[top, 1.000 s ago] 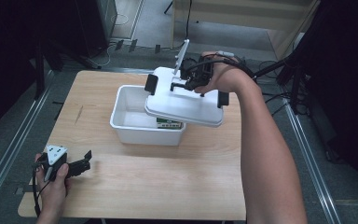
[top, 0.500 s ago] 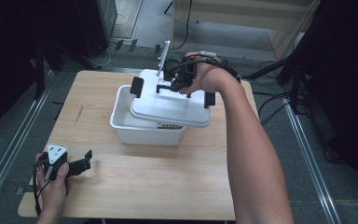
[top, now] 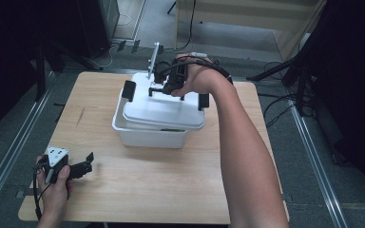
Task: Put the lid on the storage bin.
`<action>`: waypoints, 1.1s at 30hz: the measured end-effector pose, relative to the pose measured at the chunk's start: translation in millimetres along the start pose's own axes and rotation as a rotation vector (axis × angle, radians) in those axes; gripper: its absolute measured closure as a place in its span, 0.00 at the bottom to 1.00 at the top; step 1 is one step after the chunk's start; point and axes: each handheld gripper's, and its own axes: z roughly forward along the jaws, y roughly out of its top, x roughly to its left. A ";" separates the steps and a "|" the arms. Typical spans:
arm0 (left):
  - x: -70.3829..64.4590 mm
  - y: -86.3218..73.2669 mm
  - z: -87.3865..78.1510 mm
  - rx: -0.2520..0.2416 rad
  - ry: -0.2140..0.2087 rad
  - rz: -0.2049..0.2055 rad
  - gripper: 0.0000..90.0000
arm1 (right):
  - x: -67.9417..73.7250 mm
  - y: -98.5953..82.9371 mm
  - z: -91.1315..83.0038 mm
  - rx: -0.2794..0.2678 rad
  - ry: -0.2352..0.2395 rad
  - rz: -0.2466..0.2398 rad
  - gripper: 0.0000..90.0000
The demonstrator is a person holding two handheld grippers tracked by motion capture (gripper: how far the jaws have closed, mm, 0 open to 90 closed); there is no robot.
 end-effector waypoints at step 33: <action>0.8 -0.7 -1.8 -0.002 -0.004 -0.001 0.00 | 8.9 29.5 18.6 0.011 0.035 -0.033 0.96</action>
